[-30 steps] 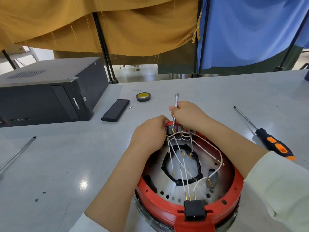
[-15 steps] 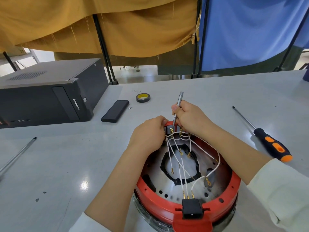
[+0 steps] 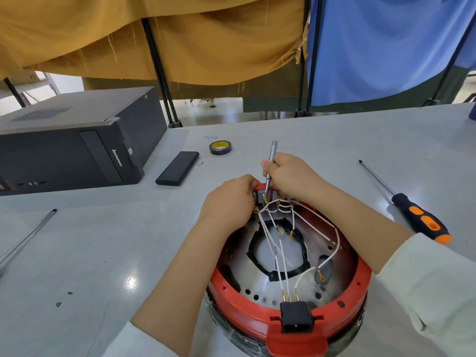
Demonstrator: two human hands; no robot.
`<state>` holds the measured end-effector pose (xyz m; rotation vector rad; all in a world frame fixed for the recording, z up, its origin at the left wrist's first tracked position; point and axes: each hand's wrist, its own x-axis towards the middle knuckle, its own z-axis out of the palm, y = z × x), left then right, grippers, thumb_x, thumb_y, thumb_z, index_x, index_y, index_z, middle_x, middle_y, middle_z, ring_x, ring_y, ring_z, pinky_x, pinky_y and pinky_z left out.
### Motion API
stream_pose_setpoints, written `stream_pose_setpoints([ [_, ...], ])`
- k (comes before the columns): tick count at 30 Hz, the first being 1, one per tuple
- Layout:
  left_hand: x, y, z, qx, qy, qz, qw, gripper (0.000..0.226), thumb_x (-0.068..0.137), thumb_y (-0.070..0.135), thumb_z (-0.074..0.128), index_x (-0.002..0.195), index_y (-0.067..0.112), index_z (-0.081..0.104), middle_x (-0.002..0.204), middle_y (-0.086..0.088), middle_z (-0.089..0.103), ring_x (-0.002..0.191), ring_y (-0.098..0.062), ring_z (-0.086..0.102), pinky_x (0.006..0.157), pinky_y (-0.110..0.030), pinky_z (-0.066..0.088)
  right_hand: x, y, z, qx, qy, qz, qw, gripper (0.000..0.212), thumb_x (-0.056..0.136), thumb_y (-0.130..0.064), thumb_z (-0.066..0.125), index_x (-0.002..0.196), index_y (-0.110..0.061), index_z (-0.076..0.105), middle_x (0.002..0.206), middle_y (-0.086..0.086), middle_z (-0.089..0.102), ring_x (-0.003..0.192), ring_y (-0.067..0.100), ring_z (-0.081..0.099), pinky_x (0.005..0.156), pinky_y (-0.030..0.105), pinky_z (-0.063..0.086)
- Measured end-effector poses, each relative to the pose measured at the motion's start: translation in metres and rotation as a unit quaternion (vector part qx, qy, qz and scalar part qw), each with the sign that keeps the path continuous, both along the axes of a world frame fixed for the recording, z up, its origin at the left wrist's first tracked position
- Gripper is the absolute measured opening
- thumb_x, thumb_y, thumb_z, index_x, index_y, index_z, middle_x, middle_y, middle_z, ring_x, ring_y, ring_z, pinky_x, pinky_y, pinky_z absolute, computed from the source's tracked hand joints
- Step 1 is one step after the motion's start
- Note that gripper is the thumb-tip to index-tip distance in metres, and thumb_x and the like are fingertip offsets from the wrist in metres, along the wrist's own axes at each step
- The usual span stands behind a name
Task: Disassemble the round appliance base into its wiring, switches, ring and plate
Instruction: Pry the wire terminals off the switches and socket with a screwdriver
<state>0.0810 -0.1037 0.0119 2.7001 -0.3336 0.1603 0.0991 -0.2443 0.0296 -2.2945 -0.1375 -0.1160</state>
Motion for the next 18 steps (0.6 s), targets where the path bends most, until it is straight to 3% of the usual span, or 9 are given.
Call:
stream_pose_setpoints([
  [3, -0.001, 0.0, 0.0, -0.001, -0.001, -0.002, 1.0, 0.03, 0.1, 0.025, 0.031, 0.119, 0.029, 0.054, 0.113, -0.003, 0.063, 0.099, -0.025, 0.057, 0.07, -0.031, 0.037, -0.001, -0.003, -0.003, 0.066, -0.012, -0.005, 0.998, 0.029, 0.099, -0.032, 0.039, 0.073, -0.023, 0.049, 0.061, -0.005, 0.049, 0.051, 0.009, 0.044, 0.052, 0.025, 0.032],
  [7, -0.001, 0.001, 0.001, -0.018, 0.013, -0.004, 1.0, 0.03, 0.1, 0.033, 0.03, 0.115, 0.03, 0.056, 0.11, 0.0, 0.063, 0.098, -0.024, 0.057, 0.072, -0.031, 0.038, -0.005, -0.002, -0.002, 0.066, -0.026, -0.005, 0.997, 0.029, 0.1, -0.031, 0.039, 0.073, -0.023, 0.048, 0.058, -0.004, 0.049, 0.043, 0.004, 0.045, 0.05, 0.024, 0.033],
  [12, -0.006, 0.002, 0.004, -0.057, 0.033, -0.005, 0.998, 0.025, 0.098, 0.04, 0.035, 0.105, 0.038, 0.058, 0.105, 0.009, 0.064, 0.097, -0.016, 0.056, 0.073, -0.031, 0.04, -0.013, -0.008, 0.013, 0.244, 0.012, 0.015, 0.97, 0.026, 0.102, -0.024, 0.036, 0.083, -0.01, 0.047, 0.056, 0.007, 0.043, 0.027, 0.005, 0.032, 0.032, 0.017, 0.028],
  [18, -0.011, 0.007, 0.012, -0.047, 0.088, 0.024, 0.995, 0.025, 0.1, 0.027, 0.036, 0.113, 0.022, 0.056, 0.112, -0.005, 0.062, 0.1, -0.024, 0.056, 0.085, -0.035, 0.046, -0.025, -0.019, 0.021, 0.204, -0.005, 0.036, 0.978, 0.023, 0.102, -0.025, 0.037, 0.085, -0.014, 0.047, 0.057, 0.006, 0.046, 0.028, 0.005, 0.035, 0.032, 0.016, 0.03],
])
